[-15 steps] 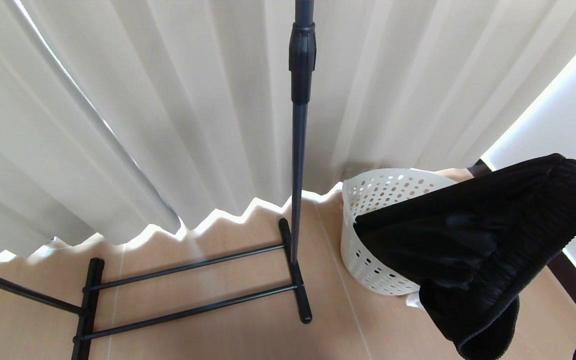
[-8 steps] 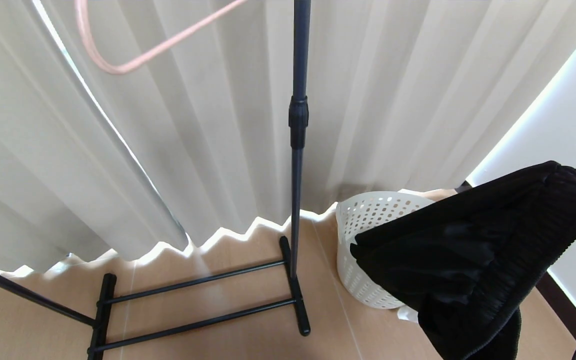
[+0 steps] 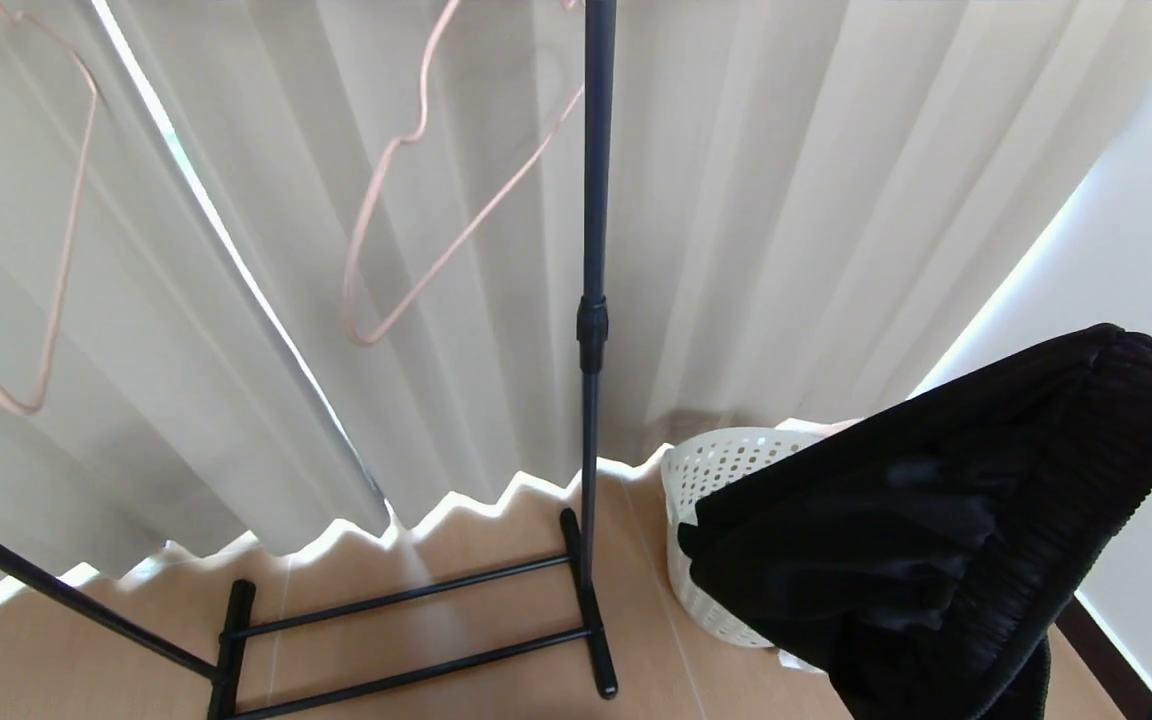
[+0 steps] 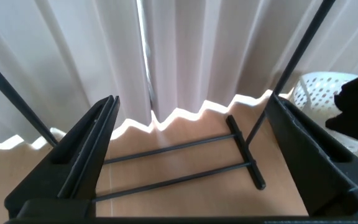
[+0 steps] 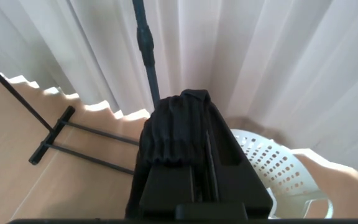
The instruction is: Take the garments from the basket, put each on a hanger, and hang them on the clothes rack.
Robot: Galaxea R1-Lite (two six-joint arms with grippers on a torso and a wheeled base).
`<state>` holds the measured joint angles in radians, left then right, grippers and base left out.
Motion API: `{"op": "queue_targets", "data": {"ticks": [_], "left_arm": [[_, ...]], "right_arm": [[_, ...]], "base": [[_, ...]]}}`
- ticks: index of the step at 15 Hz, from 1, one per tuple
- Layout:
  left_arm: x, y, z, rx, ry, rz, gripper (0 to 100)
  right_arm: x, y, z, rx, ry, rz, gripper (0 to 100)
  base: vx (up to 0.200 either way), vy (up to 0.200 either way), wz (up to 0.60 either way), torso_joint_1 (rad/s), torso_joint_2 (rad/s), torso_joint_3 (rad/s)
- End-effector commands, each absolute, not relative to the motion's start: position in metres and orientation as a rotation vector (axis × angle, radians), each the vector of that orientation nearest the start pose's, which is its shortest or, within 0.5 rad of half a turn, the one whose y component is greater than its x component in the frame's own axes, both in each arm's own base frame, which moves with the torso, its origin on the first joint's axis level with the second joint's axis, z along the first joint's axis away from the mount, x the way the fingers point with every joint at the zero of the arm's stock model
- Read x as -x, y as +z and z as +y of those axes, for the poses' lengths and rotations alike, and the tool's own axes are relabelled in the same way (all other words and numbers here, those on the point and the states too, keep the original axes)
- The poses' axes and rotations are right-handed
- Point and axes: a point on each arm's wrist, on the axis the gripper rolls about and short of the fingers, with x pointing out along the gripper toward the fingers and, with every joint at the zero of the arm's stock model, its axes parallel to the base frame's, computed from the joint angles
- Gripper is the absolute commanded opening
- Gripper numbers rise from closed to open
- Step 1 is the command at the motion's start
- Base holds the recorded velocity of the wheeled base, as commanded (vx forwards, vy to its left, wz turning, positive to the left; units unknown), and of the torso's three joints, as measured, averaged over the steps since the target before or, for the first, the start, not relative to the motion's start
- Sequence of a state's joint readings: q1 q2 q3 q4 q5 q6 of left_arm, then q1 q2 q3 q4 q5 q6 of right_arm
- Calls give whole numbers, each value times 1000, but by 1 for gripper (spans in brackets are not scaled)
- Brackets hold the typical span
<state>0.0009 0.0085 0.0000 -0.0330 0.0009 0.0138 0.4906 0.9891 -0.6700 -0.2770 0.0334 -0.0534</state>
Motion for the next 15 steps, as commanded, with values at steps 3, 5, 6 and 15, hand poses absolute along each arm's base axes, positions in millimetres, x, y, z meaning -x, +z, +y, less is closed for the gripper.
{"op": "queue_targets", "data": {"ticks": [3, 5, 6, 15], "left_arm": [[22, 79, 0, -14, 3, -25, 100], [22, 79, 0, -14, 3, -25, 100], [22, 79, 0, -14, 3, -25, 100], [22, 79, 0, -15, 2, -25, 100]], "right_arm": [[-112, 263, 61, 62, 526, 28, 0], [-112, 263, 61, 62, 526, 28, 0], [-112, 263, 61, 62, 526, 28, 0], [-112, 262, 61, 64, 526, 31, 0]], "base": [[0, 0, 0, 177, -500, -121], [0, 0, 0, 193, -522, -117], [0, 0, 0, 207, -520, -124], [0, 0, 0, 242, -563, -193]]}}
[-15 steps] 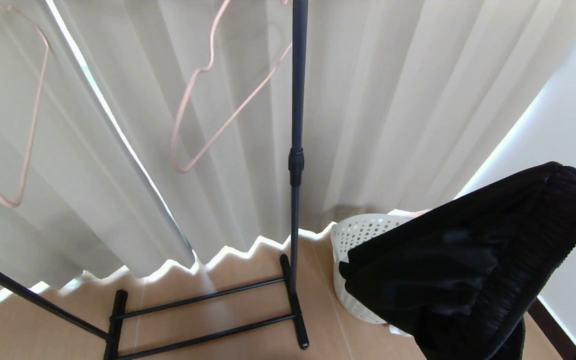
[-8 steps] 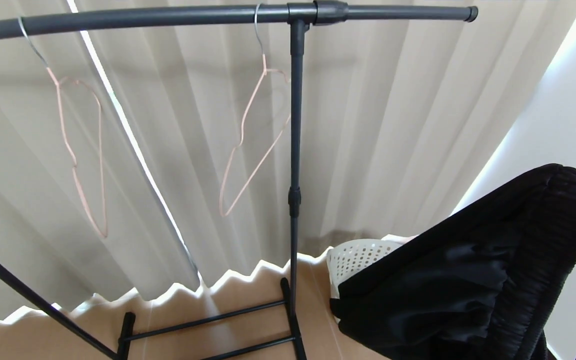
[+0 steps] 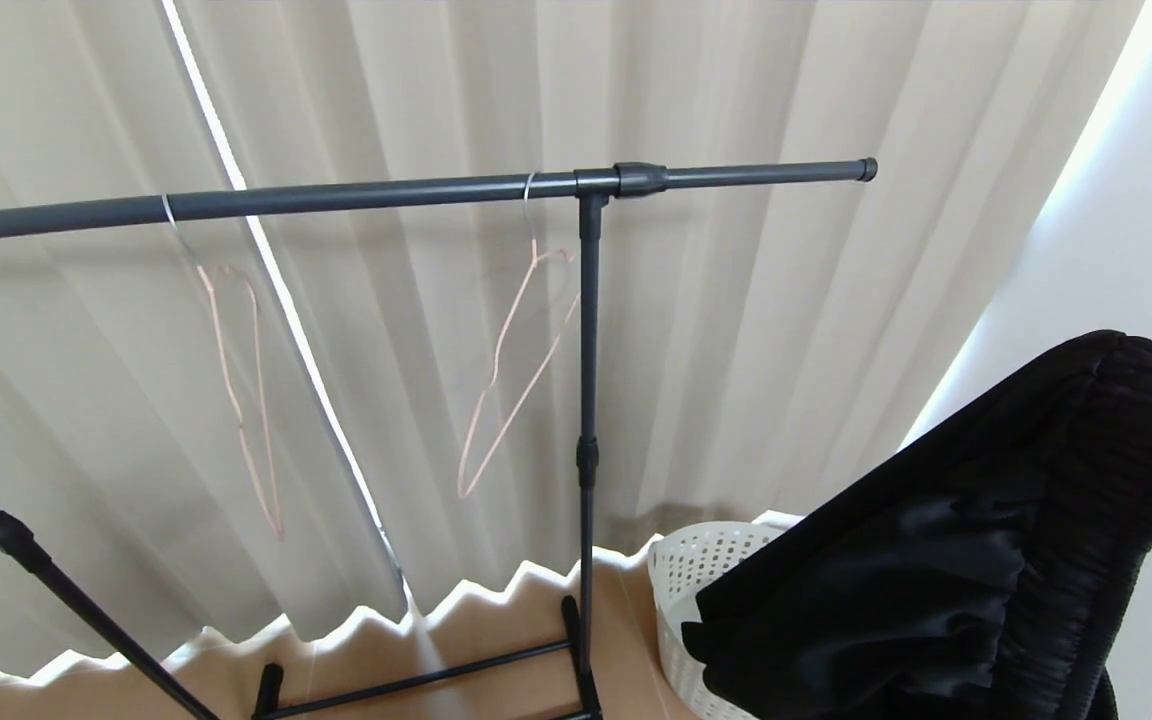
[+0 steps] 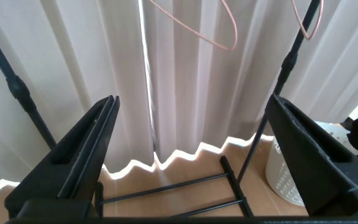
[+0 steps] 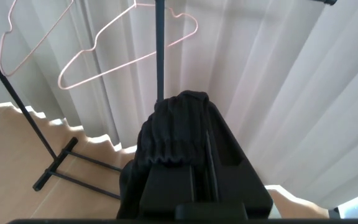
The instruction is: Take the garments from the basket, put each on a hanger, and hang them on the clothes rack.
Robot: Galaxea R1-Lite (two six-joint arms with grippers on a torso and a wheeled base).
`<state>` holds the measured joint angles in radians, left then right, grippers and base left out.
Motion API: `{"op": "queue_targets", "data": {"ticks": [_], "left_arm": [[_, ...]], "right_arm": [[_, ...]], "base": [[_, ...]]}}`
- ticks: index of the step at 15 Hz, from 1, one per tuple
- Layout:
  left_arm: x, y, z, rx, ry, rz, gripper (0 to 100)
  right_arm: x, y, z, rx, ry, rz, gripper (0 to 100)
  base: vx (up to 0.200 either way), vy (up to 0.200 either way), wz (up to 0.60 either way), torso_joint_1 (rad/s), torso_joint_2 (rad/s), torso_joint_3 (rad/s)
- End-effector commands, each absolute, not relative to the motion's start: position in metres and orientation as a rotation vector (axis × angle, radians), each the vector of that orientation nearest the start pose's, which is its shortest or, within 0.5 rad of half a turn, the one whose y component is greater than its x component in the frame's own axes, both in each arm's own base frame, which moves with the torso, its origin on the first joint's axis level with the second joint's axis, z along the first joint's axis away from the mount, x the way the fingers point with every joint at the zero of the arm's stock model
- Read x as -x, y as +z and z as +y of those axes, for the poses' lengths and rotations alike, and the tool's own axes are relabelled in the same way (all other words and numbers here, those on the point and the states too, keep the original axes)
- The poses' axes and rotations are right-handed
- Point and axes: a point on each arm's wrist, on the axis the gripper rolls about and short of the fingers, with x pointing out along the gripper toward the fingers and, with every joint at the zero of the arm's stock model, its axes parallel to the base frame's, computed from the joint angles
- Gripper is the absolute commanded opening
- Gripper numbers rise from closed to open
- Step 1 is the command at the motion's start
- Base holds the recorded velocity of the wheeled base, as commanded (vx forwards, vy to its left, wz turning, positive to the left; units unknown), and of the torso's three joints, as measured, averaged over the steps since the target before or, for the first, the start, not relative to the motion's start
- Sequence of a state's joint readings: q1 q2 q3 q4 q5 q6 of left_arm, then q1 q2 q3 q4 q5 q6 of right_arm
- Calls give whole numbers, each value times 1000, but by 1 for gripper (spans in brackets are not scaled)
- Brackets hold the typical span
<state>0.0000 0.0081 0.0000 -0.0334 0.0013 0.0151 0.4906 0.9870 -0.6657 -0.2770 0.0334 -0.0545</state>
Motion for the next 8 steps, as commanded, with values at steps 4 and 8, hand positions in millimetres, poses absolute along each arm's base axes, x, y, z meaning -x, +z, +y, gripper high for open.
{"op": "queue_targets", "data": {"ticks": [4, 8], "left_arm": [[22, 79, 0, -17, 2, -25, 100], [22, 79, 0, -15, 2, -25, 100]], "right_arm": [[-112, 262, 61, 66, 526, 32, 0], [-112, 260, 61, 84, 526, 34, 0]], "base": [[0, 0, 0, 216, -477, -264], [0, 0, 0, 172, -382, -210]]}}
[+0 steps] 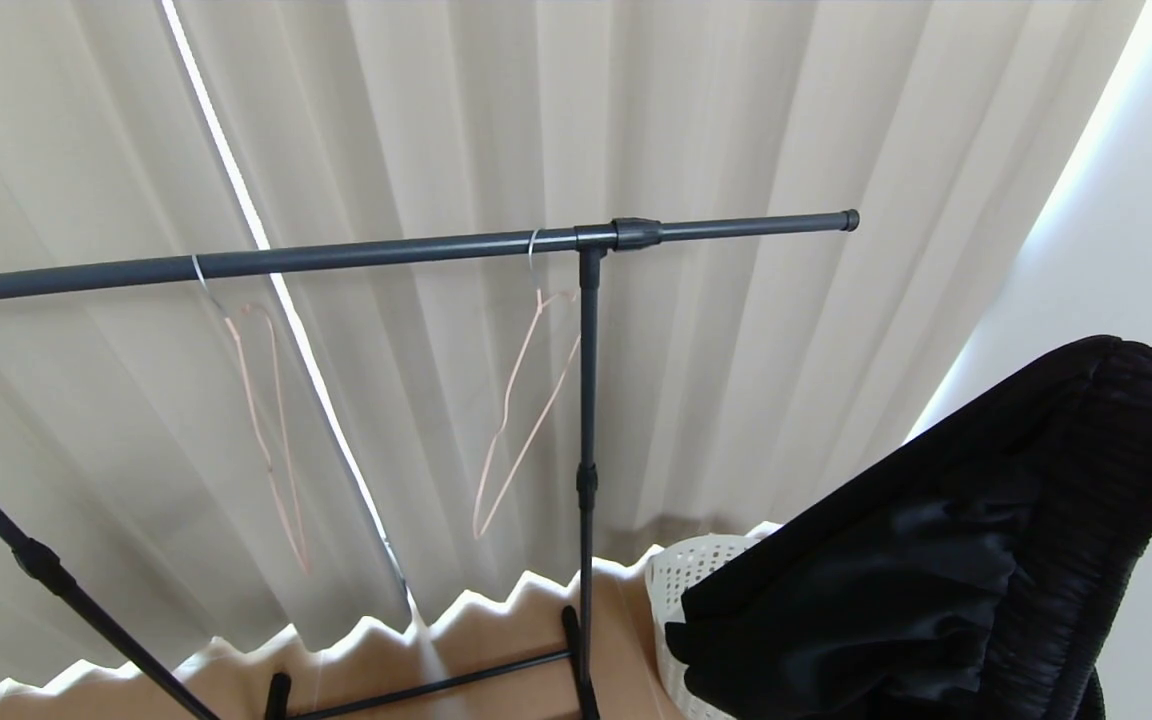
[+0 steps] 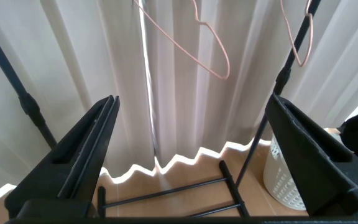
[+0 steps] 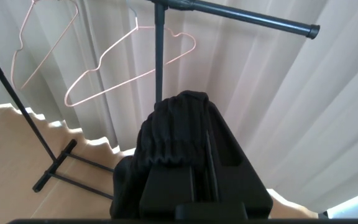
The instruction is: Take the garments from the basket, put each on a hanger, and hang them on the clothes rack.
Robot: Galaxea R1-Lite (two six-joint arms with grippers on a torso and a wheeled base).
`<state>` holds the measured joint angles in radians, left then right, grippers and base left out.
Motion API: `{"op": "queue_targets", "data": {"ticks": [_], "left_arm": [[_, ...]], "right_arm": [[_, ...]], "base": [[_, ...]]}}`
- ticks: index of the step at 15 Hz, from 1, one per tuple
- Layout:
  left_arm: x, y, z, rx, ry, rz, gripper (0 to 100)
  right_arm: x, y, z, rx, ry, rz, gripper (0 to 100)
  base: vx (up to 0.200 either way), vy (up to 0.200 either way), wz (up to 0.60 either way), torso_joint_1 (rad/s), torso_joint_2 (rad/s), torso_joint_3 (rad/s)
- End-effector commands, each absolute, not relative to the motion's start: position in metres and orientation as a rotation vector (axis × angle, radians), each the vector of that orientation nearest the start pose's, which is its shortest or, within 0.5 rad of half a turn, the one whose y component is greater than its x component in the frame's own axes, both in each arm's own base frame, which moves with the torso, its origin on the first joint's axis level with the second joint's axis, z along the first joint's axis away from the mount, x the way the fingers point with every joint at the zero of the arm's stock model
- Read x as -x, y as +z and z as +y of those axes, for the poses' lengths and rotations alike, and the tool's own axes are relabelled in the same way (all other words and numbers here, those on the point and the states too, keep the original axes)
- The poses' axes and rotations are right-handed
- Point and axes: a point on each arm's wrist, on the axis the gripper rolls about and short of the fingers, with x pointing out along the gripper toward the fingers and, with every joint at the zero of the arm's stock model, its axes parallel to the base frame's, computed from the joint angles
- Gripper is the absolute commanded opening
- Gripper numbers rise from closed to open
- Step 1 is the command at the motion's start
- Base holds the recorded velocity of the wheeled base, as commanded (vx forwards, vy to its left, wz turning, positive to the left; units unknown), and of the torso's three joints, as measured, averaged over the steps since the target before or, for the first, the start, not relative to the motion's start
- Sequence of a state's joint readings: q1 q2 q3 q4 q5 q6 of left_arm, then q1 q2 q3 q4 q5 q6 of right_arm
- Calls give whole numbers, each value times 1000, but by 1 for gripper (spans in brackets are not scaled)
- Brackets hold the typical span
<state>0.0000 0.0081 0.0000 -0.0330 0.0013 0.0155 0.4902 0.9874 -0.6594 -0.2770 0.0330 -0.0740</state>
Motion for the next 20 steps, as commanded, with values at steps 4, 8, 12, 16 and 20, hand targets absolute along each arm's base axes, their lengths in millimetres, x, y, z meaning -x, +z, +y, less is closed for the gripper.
{"op": "queue_targets", "data": {"ticks": [4, 8, 12, 16, 20], "left_arm": [[22, 79, 0, -15, 2, -25, 100], [22, 79, 0, -15, 3, -25, 100], [22, 79, 0, -14, 5, -25, 100], [22, 79, 0, -17, 5, -25, 100], [22, 79, 0, -14, 5, -25, 100]], "right_arm": [[-112, 259, 61, 86, 526, 35, 0], [-112, 259, 61, 86, 525, 36, 0], [-113, 258, 60, 88, 517, 38, 0], [-114, 255, 58, 84, 515, 23, 0], [-114, 253, 58, 107, 537, 9, 0]], "base": [[0, 0, 0, 166, -356, -192], [0, 0, 0, 161, -348, -193], [0, 0, 0, 107, -229, -114], [0, 0, 150, 2, 1, 2], [0, 0, 600, -1, -1, 1]]}}
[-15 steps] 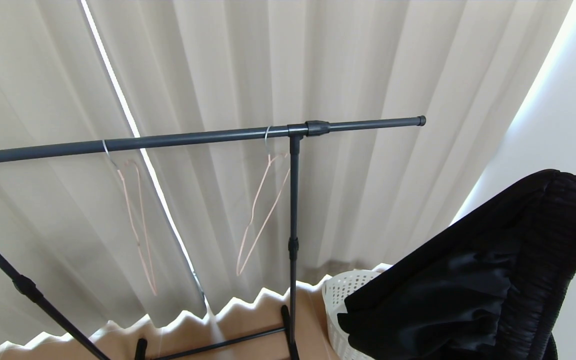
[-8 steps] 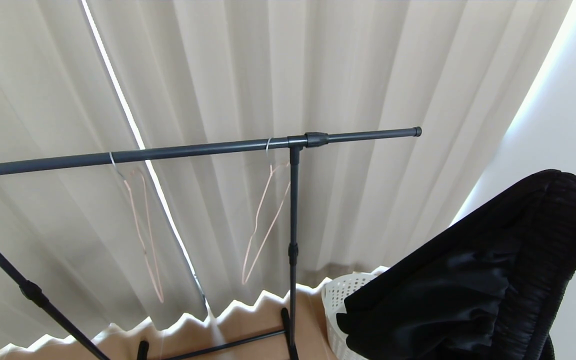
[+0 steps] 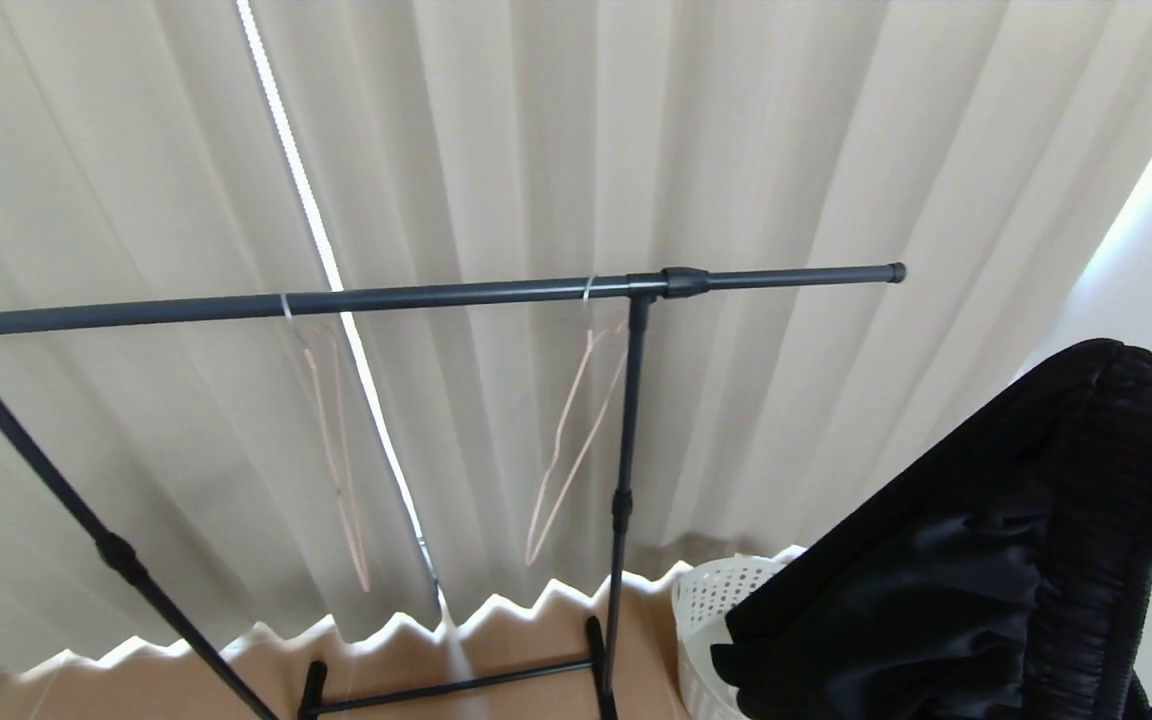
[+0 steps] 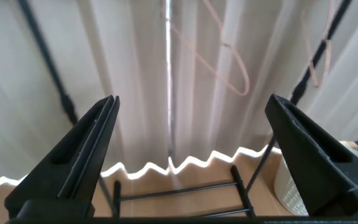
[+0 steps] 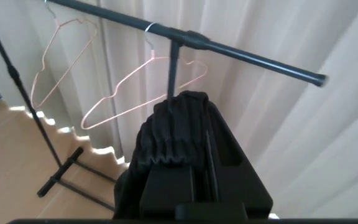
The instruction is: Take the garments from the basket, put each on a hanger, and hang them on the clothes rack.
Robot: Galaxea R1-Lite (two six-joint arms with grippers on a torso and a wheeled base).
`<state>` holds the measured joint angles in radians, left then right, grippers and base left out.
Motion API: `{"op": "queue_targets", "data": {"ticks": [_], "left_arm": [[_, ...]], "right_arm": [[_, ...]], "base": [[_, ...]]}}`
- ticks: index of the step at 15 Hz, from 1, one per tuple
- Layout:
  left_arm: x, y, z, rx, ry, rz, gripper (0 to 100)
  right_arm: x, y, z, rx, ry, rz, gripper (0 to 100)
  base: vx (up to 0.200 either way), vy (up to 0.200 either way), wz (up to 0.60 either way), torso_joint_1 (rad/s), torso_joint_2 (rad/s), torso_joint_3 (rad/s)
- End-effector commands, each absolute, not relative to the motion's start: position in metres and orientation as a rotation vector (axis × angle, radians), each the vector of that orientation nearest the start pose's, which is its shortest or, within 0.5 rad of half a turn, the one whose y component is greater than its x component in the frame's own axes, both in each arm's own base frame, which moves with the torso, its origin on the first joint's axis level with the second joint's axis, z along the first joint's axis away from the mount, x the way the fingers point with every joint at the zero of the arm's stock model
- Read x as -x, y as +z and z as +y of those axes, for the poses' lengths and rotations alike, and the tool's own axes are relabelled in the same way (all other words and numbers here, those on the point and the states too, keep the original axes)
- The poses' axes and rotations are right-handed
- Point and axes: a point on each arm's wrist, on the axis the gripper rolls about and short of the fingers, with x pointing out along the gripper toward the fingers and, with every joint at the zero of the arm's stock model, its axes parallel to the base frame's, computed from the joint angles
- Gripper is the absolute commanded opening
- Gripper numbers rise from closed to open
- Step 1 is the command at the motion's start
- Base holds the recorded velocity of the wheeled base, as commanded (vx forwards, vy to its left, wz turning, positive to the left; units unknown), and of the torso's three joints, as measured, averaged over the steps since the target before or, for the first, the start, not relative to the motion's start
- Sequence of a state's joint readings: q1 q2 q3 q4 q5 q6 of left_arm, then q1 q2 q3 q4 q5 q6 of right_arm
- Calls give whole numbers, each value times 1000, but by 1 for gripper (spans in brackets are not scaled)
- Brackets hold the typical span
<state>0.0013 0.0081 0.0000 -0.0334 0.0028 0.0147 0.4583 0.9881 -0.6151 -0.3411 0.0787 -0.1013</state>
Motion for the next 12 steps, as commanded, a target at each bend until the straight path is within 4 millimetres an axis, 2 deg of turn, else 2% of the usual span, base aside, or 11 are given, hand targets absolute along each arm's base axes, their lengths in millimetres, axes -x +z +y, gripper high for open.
{"op": "queue_targets", "data": {"ticks": [1, 3, 10, 12], "left_arm": [[22, 79, 0, -12, 5, -25, 100], [22, 79, 0, -12, 5, -25, 100], [22, 79, 0, -6, 11, -25, 100], [22, 79, 0, -6, 11, -25, 100]], "right_arm": [[-115, 253, 58, 109, 535, 10, 0], [-114, 252, 58, 109, 535, 10, 0], [-114, 252, 58, 109, 535, 12, 0], [-114, 251, 58, 110, 535, 13, 0]], "base": [[0, 0, 0, 0, 0, 0], [0, 0, 0, 0, 0, 0], [-200, 0, 0, -2, 1, -1], [0, 200, 0, 2, 2, 0]]}}
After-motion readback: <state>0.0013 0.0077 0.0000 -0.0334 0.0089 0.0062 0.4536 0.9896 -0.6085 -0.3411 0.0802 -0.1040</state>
